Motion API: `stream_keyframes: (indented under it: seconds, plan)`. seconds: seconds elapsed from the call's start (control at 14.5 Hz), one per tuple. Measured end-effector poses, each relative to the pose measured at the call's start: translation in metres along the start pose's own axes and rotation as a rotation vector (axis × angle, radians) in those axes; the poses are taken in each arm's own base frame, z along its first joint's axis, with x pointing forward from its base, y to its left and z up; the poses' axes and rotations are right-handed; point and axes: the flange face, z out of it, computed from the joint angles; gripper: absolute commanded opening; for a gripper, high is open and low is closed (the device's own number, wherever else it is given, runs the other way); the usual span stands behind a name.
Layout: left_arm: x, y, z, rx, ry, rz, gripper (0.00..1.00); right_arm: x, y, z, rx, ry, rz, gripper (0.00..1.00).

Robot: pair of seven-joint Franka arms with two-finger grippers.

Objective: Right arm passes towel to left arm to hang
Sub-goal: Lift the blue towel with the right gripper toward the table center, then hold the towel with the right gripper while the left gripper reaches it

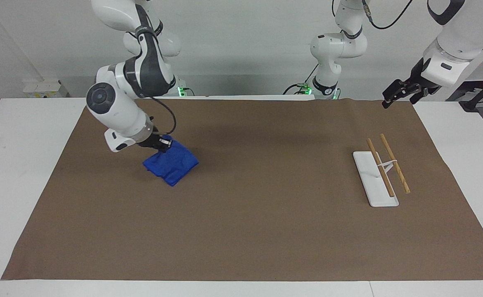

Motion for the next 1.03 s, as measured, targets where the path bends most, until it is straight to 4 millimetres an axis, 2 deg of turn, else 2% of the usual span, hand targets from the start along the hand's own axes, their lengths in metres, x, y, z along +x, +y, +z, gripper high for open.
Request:
stream_keyframes:
  seconds: [0.14, 0.28, 0.62, 0.69, 0.83, 1.03]
  plan:
    - [0.0, 0.0, 0.0, 0.0, 0.0, 0.0, 1.0, -0.036, -0.051, -0.011, 0.108, -0.037, 0.126, 0.0]
    - [0.0, 0.0, 0.0, 0.0, 0.0, 0.0, 1.0, -0.058, -0.087, -0.028, 0.25, -0.065, 0.267, 0.0]
    - [-0.001, 0.0, 0.001, 0.001, -0.008, -0.013, 1.0, -0.085, -0.143, -0.05, 0.597, -0.24, 0.529, 0.0]
    - [0.0, -0.001, 0.002, 0.002, -0.008, -0.064, 1.0, -0.091, -0.154, -0.05, 0.638, -0.25, 0.561, 0.0]
    - [0.004, 0.008, 0.009, -0.06, 0.016, -0.296, 1.0, -0.104, -0.171, -0.045, 0.679, -0.257, 0.595, 0.0]
    - [0.008, 0.047, 0.034, -0.218, 0.025, -0.667, 1.0, -0.105, -0.175, -0.041, 0.684, -0.27, 0.615, 0.0]
